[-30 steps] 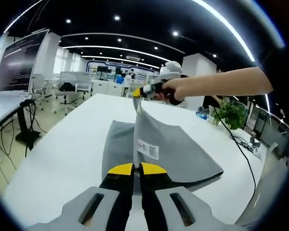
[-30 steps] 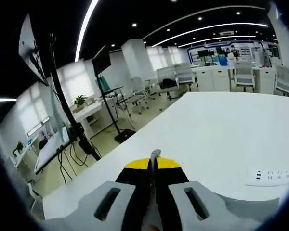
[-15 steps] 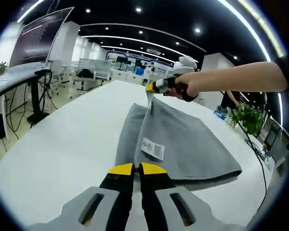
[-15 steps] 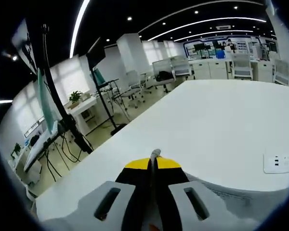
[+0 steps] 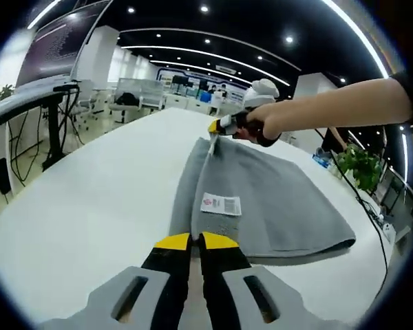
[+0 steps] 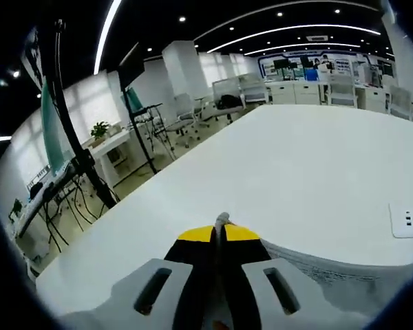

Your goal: Fold the towel on the table until its edges align and the towel forms a compact rectangular stack.

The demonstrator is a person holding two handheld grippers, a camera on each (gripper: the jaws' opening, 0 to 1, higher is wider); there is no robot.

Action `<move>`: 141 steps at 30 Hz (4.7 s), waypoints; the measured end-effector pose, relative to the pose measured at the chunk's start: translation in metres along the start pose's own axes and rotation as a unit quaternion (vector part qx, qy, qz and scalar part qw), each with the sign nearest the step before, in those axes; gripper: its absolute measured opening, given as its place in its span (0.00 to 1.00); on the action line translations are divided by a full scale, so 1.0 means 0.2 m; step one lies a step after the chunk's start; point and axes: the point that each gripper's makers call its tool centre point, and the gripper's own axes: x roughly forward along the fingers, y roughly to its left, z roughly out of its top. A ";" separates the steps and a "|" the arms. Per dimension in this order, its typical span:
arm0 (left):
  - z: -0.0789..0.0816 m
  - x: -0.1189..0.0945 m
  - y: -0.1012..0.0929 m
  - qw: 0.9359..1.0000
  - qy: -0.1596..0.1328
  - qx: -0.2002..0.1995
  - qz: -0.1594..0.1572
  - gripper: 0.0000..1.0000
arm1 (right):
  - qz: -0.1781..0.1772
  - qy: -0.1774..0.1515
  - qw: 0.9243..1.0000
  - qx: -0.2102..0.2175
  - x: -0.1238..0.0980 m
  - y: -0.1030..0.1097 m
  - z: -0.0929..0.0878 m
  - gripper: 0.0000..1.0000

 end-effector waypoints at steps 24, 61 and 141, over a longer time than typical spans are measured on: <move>0.12 0.06 0.07 0.998 0.009 0.065 0.020 0.17 | 0.056 0.005 0.997 -0.048 -0.15 -0.05 -0.02 0.20; 0.03 0.13 0.10 0.991 0.060 0.121 0.025 0.14 | -0.101 0.052 0.992 -0.057 -0.80 -0.93 -0.25 0.22; -0.38 -0.14 -0.97 0.953 0.125 0.261 -0.087 0.05 | -0.168 0.104 0.978 -0.067 -1.94 -1.74 -0.73 0.12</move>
